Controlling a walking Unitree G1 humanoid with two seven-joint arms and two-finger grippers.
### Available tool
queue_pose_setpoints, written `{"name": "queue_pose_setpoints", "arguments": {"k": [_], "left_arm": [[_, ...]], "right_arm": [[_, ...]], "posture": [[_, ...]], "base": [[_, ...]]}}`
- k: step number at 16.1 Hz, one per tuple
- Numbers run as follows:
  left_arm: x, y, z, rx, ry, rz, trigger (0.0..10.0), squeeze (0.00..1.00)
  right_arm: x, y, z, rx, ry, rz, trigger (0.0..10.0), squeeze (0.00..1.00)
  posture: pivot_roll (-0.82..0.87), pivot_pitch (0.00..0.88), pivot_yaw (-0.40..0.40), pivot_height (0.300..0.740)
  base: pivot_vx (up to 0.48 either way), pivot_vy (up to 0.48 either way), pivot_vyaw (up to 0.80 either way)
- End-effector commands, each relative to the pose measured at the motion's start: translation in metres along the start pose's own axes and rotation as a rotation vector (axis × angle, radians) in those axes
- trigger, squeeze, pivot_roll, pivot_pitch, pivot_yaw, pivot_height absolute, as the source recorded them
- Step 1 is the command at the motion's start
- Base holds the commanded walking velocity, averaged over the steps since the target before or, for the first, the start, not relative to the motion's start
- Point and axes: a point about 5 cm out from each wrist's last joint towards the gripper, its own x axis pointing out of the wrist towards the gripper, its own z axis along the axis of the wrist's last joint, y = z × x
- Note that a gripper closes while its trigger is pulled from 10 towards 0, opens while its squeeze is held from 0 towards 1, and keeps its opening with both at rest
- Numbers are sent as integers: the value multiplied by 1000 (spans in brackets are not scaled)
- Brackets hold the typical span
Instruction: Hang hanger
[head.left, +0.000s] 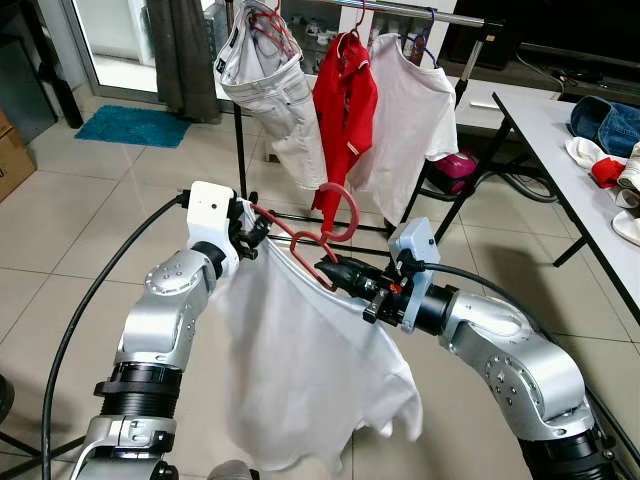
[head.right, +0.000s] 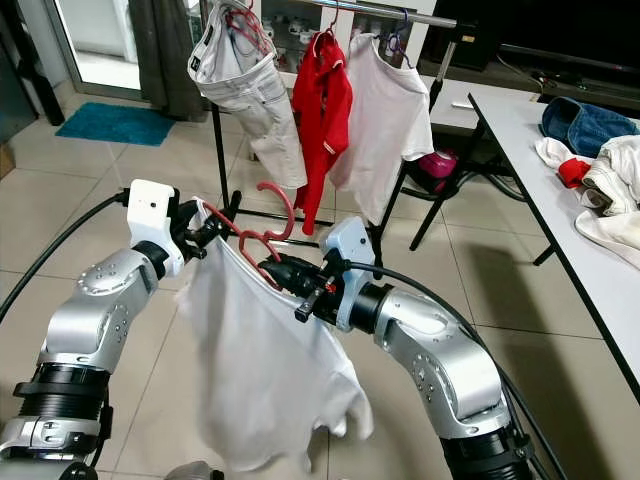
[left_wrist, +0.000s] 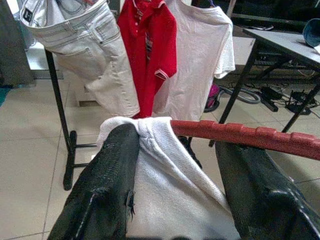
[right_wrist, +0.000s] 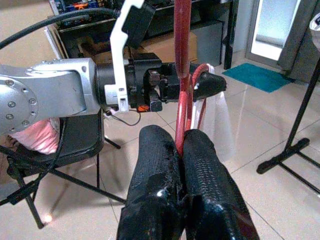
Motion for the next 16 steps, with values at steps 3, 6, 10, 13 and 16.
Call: {"name": "queue_pose_setpoints", "arguments": {"k": [3, 6, 10, 13, 16], "left_arm": [[4, -5, 1, 44, 17, -19, 0, 0], [0, 0, -1, 111, 30, -4, 0, 0], [-3, 0, -2, 151, 35, -8, 0, 0], [-7, 2, 0, 211, 10, 5, 0, 0], [-10, 1, 6, 291, -23, 6, 0, 0]], "right_arm": [[0, -2, 10, -16, -28, 11, 0, 0], [-3, -4, 11, -8, -30, -6, 0, 0], [-4, -6, 10, 1, -24, -24, 0, 0], [-6, -12, 7, -1, 8, -79, 0, 0], [-7, -25, 1, -18, 65, -191, 0, 0]], "posture": [[-41, 0, -54, 740], [-41, 0, -58, 740], [-34, 0, -72, 740], [-31, 0, -76, 740], [-25, 0, -76, 740]], "base": [[0, 0, 0], [0, 0, 0], [0, 0, 0], [0, 0, 0], [0, 0, 0]]}}
